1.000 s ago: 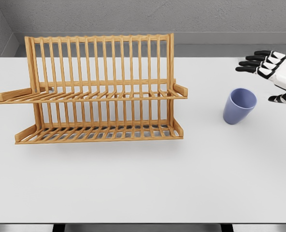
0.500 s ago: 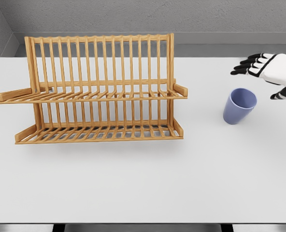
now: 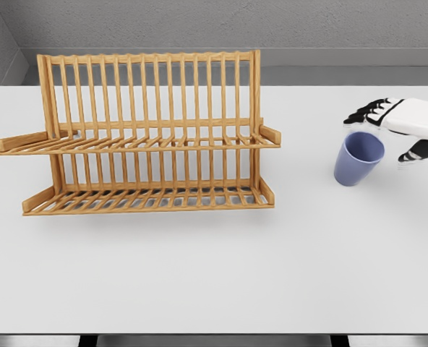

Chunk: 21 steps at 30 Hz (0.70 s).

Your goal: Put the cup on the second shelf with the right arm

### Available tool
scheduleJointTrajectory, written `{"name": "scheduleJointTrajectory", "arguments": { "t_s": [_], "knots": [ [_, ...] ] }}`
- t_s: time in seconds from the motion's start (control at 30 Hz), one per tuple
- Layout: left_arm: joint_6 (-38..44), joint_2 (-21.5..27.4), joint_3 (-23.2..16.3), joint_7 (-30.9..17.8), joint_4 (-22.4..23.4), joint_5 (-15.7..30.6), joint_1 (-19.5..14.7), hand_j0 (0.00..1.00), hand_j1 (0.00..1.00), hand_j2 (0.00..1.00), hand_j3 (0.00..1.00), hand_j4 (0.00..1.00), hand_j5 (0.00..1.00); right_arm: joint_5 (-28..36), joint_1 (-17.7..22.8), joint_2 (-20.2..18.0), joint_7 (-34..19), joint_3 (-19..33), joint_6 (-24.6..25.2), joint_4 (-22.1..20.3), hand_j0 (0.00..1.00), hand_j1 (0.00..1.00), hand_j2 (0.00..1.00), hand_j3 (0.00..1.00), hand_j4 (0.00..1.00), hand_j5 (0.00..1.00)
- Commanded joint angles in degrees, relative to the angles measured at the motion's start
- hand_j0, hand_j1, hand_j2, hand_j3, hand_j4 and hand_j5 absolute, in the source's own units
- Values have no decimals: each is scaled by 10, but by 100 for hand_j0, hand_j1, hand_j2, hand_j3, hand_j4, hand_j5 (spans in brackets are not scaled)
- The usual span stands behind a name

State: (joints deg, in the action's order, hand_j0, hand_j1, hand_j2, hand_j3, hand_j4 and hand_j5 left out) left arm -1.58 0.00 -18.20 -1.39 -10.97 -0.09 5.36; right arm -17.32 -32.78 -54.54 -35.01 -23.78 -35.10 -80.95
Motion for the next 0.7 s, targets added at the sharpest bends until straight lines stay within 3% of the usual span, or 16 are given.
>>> {"name": "scheduleJointTrajectory", "arguments": {
  "t_s": [0.0,0.2,0.33,0.67],
  "knots": [
    [0,0,0,1,0,0,-1,100,100,100,100,100,100,1,-3,13,0,-36,1,30,100,100,100,100,100,100],
    [0,0,0,1,0,0,0,100,100,100,100,100,100,-1,-12,27,0,-48,1,59,100,100,100,100,100,100],
    [0,0,0,1,0,0,0,100,100,100,100,100,100,-1,-36,40,0,-83,1,88,100,100,100,100,100,100],
    [0,0,0,0,0,0,0,100,100,100,100,100,100,-1,-55,50,0,-105,1,105,100,100,100,100,100,100]
  ]
}}
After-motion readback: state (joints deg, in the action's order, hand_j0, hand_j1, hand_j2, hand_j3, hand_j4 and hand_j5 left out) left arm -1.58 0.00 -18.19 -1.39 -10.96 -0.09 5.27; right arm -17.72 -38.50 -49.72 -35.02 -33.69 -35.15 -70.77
